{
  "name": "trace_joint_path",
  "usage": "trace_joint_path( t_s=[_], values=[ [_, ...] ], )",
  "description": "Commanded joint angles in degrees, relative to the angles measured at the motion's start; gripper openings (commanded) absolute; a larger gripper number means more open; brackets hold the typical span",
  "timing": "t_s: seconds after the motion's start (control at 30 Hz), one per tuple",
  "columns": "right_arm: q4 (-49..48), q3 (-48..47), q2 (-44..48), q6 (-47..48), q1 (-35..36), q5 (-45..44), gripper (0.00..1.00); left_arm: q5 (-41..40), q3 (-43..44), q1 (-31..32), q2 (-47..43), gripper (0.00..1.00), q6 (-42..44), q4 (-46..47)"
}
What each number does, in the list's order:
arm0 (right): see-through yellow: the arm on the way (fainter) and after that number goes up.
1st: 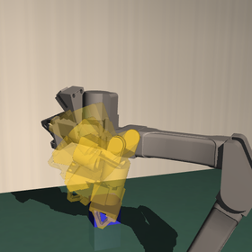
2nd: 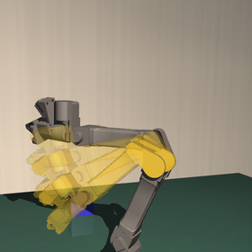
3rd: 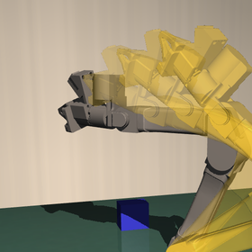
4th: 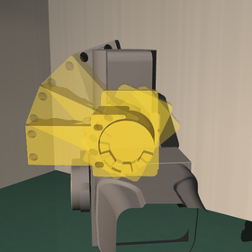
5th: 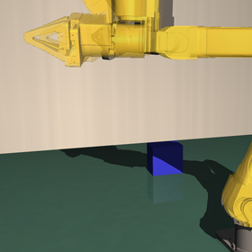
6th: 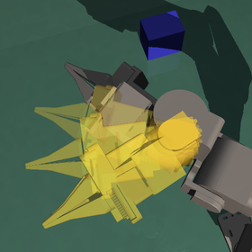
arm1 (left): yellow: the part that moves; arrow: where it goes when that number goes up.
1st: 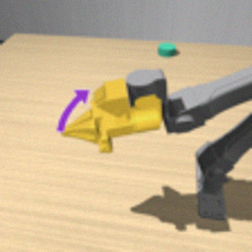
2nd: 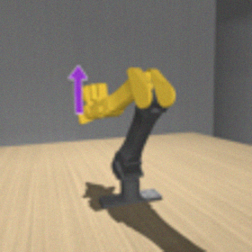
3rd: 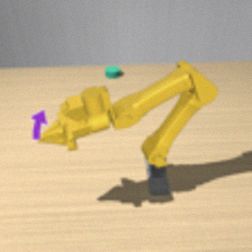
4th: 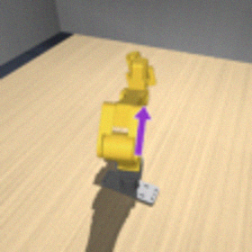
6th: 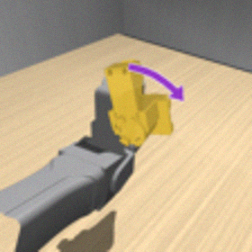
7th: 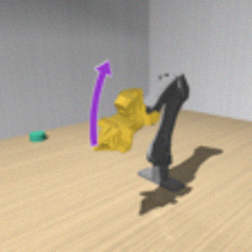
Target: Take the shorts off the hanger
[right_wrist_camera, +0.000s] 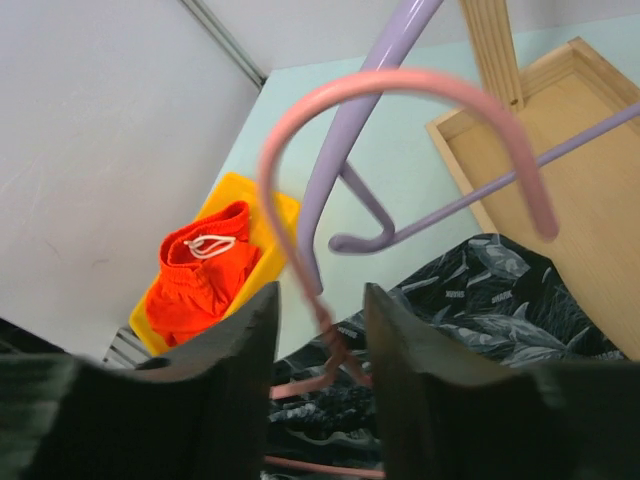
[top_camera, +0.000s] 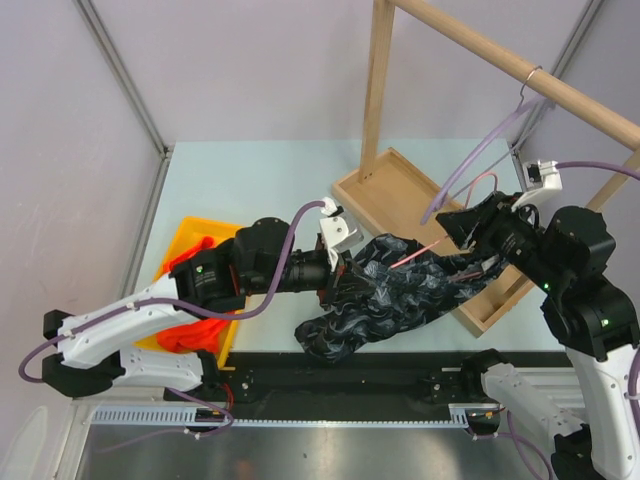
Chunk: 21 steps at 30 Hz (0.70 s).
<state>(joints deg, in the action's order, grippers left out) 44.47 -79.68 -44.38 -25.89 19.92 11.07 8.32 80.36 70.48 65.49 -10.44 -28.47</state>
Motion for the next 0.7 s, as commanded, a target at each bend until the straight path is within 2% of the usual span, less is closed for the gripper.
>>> trace_joint_path(
  t_s=[0.0, 0.03, 0.17, 0.53, 0.57, 0.6, 0.67],
  values=[
    [-0.62, -0.48, 2.8, -1.18, 0.29, -0.78, 0.57, 1.26, 2.35, -0.25, -0.89, 0.0, -2.57, 6.32],
    [-0.09, -0.65, 3.24, -1.96, 0.38, -2.01, 0.6, 2.05, 2.09, -0.25, -1.07, 0.0, -2.57, 6.32],
    [1.14, -0.65, 4.65, -3.02, 0.29, -1.67, 0.61, 3.37, 2.17, -0.34, -1.16, 0.0, -2.66, 6.14],
    [2.2, -0.39, 2.64, -1.27, 0.38, -2.1, 0.46, 7.68, 2.96, -0.25, 1.12, 0.0, -2.75, 8.34],
    [2.55, -0.3, 2.28, -0.83, 0.29, -2.28, 0.41, 7.94, 3.14, -0.34, 1.3, 0.0, -3.01, 8.6],
    [2.55, -0.39, 2.11, -0.57, 0.29, -2.54, 0.25, 7.86, 3.49, -0.25, 1.39, 0.0, -3.01, 8.69],
    [2.38, -0.3, 2.02, -0.48, 0.29, -3.16, 0.07, 6.11, 4.1, -0.34, 2.0, 0.0, -3.8, 8.0]
  ],
)
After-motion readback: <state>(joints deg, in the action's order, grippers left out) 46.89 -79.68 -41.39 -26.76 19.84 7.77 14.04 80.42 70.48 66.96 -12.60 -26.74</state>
